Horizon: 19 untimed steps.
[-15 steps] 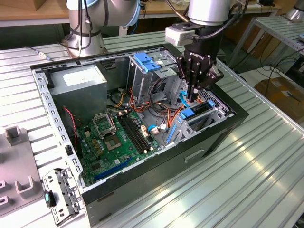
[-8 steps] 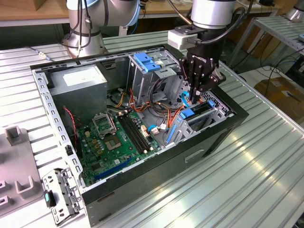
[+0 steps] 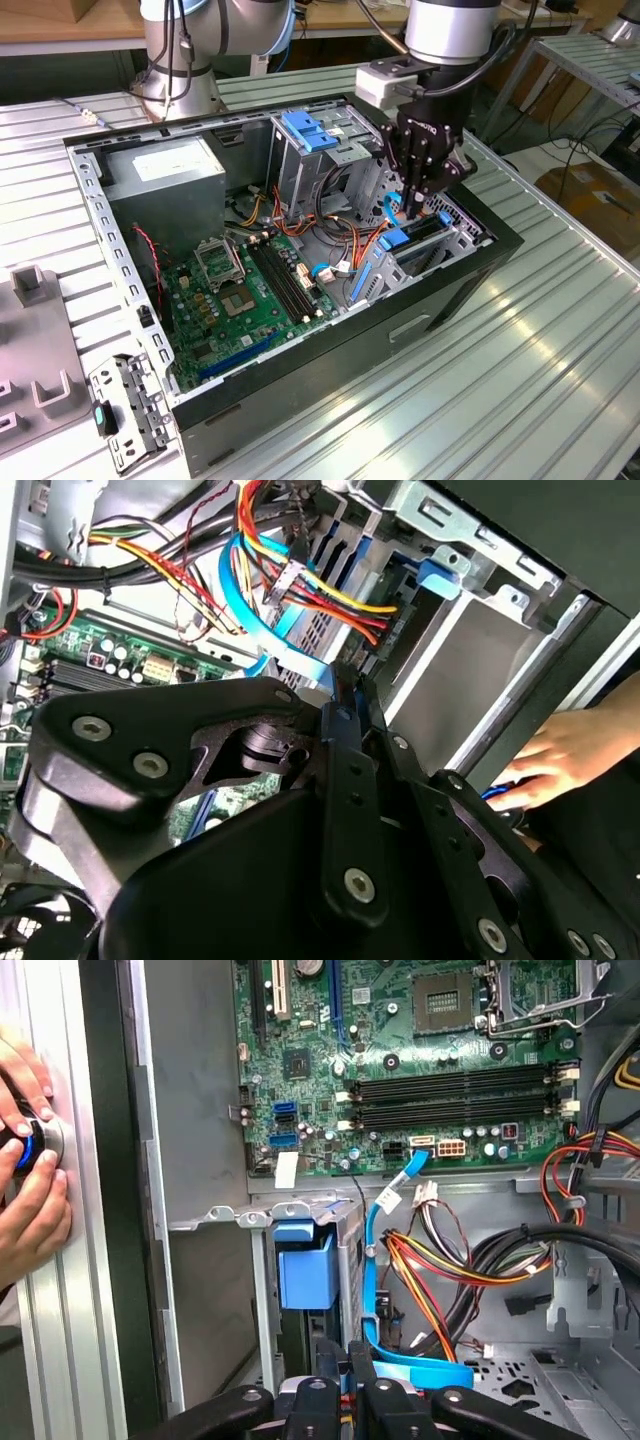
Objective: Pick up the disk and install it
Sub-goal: 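Insert the second disk wire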
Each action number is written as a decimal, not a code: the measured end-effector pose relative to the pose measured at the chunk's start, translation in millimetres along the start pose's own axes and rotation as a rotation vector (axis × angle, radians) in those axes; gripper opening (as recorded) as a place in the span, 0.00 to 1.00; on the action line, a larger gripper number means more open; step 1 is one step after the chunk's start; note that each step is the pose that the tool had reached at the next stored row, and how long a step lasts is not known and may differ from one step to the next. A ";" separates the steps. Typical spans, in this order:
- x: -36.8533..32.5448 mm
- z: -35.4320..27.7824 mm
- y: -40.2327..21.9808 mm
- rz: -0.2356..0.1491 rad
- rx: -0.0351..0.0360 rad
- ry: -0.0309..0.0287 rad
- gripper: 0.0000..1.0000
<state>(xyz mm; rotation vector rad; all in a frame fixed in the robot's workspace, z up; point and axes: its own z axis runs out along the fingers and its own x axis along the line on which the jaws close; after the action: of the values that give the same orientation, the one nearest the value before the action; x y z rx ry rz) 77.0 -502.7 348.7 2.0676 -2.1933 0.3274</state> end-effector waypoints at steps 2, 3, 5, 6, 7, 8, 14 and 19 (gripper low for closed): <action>1.1 0.4 -0.2 0.004 0.0094 -0.0004 0.16; 2.5 1.4 -0.2 0.008 0.0138 -0.0010 0.16; 5.5 2.9 -0.2 0.011 0.0131 -0.0019 0.16; 6.8 3.6 -0.3 0.013 0.0126 -0.0035 0.16; 7.8 4.1 -0.3 0.015 0.0119 -0.0060 0.16; 8.3 4.5 -0.4 0.019 0.0110 -0.0100 0.16; 11.5 5.6 -1.4 0.040 0.0040 -0.0450 0.16; 17.9 7.3 -3.2 0.046 0.0016 -0.0593 0.16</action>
<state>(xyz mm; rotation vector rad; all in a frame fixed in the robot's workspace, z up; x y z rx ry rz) 79.5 -521.9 345.9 2.0559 -2.2780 0.2756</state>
